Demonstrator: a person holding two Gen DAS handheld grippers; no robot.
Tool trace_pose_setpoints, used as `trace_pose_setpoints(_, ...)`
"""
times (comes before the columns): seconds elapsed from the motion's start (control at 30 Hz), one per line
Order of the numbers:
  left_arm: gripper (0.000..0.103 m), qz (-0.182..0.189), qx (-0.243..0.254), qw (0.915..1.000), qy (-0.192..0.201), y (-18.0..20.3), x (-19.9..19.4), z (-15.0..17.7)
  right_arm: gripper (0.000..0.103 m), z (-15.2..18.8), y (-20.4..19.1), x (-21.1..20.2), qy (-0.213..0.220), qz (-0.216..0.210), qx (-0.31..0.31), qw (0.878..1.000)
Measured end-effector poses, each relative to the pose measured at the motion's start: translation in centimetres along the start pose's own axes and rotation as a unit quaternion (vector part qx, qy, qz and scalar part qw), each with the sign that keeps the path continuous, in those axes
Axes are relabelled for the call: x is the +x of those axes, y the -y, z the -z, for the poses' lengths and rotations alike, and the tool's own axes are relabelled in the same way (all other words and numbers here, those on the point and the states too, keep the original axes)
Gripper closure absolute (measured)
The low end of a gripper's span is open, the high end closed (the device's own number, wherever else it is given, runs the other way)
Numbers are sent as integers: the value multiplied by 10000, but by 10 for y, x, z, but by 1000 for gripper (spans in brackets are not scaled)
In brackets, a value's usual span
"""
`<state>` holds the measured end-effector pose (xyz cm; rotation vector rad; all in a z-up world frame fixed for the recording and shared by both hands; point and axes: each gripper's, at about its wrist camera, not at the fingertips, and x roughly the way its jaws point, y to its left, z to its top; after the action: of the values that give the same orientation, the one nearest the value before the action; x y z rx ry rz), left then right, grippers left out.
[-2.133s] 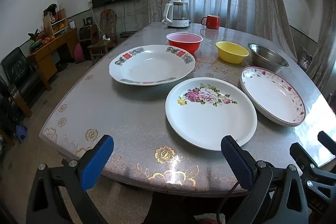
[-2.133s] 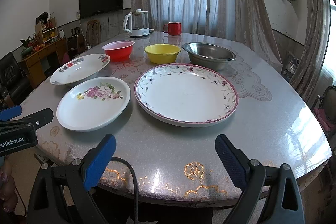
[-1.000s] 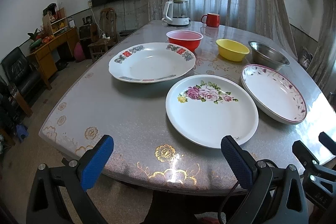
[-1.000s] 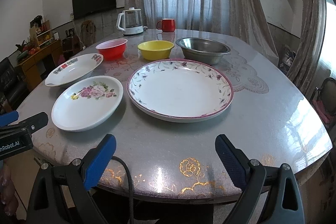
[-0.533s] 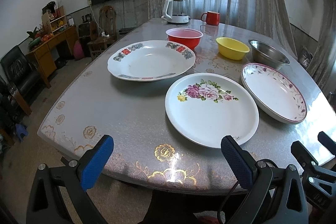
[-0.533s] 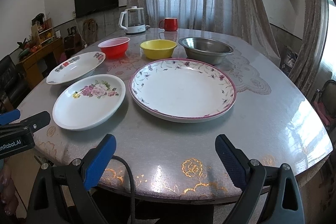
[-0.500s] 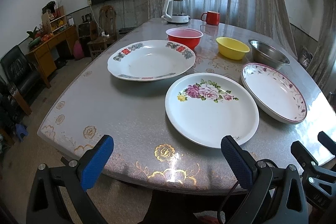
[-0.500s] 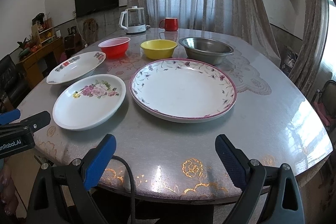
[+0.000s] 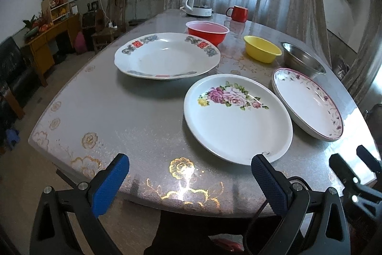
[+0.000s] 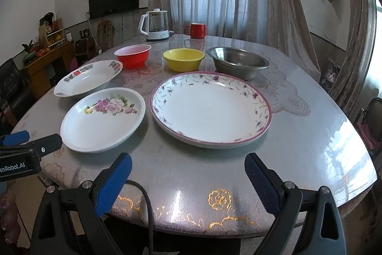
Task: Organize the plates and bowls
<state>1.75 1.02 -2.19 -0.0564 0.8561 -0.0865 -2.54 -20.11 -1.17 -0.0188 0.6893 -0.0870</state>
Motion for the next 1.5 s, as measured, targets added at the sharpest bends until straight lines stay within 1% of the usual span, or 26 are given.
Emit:
trace_pose_setpoints(0.07, 0, -23, -25, 10000, -11, -3, 1, -1, 6, -5, -1, 0, 70, -32, -76, 9999)
trace_pose_setpoints(0.17, 0, -37, -53, 10000, 30, -8, 1, -4, 5, -15, -3, 2, 174, -223, -288, 9992)
trace_pose_setpoints(0.2, 0, -5, -76, 9999, 75, -11, 1, -5, 1, -19, -5, 2, 266, -366, -361, 9983)
trace_pose_setpoints(0.27, 0, 280, -239, 9991, 198, -22, 0, -7, 0, -23, -8, 0, 441, -637, -462, 9959)
trace_pose_setpoints(0.33, 0, 683, -489, 9958, 353, -35, 0, -9, 0, -28, -11, 0, 555, -682, -530, 9947)
trace_pose_setpoints(0.37, 0, 896, -641, 9929, 456, -42, -1, -9, 0, -30, -12, 0, 549, -707, -561, 9944)
trace_pose_setpoints(0.43, 0, 1273, -997, 9848, 630, -58, -1, -11, 0, -37, -18, 6, 400, -761, -676, 9940)
trace_pose_setpoints(0.47, 0, 1407, -1181, 9811, 601, -67, 2, -13, 0, -42, -20, 11, 248, -741, -732, 9942)
trace_pose_setpoints(0.53, 0, 1544, -1376, 9775, 408, -78, 10, -20, 0, -49, -20, 19, 76, -778, -729, 9943)
trace_pose_setpoints(0.6, 0, 1602, -1558, 9742, 311, -88, 17, -25, 1, -57, -20, 27, -66, -923, -679, 9934)
trace_pose_setpoints(0.63, 0, 1561, -1653, 9733, 313, -93, 19, -28, 1, -61, -19, 31, -145, -959, -676, 9930)
trace_pose_setpoints(0.7, 0, 1353, -1754, 9746, 319, -104, 23, -36, 2, -71, -22, 40, -264, -918, -747, 9926)
trace_pose_setpoints(0.8, 0, 784, -1675, 9824, 277, -111, 30, -50, 4, -90, -27, 55, -395, -887, -829, 9918)
trace_pose_setpoints(0.83, 0, 688, -1619, 9843, 169, -114, 36, -57, 4, -96, -28, 61, -459, -912, -841, 9912)
trace_pose_setpoints(0.87, 0, 633, -1615, 9848, 74, -117, 41, -59, 5, -102, -30, 67, -526, -935, -837, 9907)
trace_pose_setpoints(0.9, 0, 620, -1674, 9839, 12, -121, 46, -64, 7, -108, -32, 73, -599, -996, -823, 9898)
trace_pose_setpoints(1.0, 0, 611, -1776, 9822, -12, -127, 56, -75, 14, -123, -39, 89, -762, -1209, -761, 9868)
trace_pose_setpoints(1.07, 0, 665, -1792, 9816, -21, -131, 62, -85, 16, -136, -44, 103, -889, -1558, -593, 9820)
trace_pose_setpoints(1.1, 0, 733, -1827, 9804, -16, -133, 66, -89, 18, -142, -46, 110, -960, -1700, -490, 9795)
trace_pose_setpoints(1.17, 0, 981, -1916, 9765, -50, -139, 72, -98, 21, -152, -50, 125, -1124, -1880, -343, 9751)
trace_pose_setpoints(1.23, 0, 1231, -1988, 9721, -203, -143, 81, -104, 26, -161, -57, 140, -1308, -2017, -258, 9703)
trace_pose_setpoints(1.3, 0, 1340, -1992, 9701, -359, -142, 91, -110, 30, -166, -61, 153, -1466, -2120, -185, 9660)
trace_pose_setpoints(1.37, 0, 1436, -1975, 9678, -604, -141, 103, -115, 31, -169, -65, 171, -1741, -2202, -83, 9598)
trace_pose_setpoints(1.4, 0, 1537, -2082, 9626, -805, -143, 112, -118, 35, -170, -67, 180, -1888, -2239, -17, 9561)
trace_pose_setpoints(1.43, 0, 1637, -2201, 9578, -859, -146, 116, -119, 36, -172, -69, 188, -2003, -2305, 34, 9522)
trace_pose_setpoints(1.5, 0, 1789, -2485, 9489, -762, -153, 121, -119, 38, -175, -74, 199, -2157, -2434, 94, 9456)
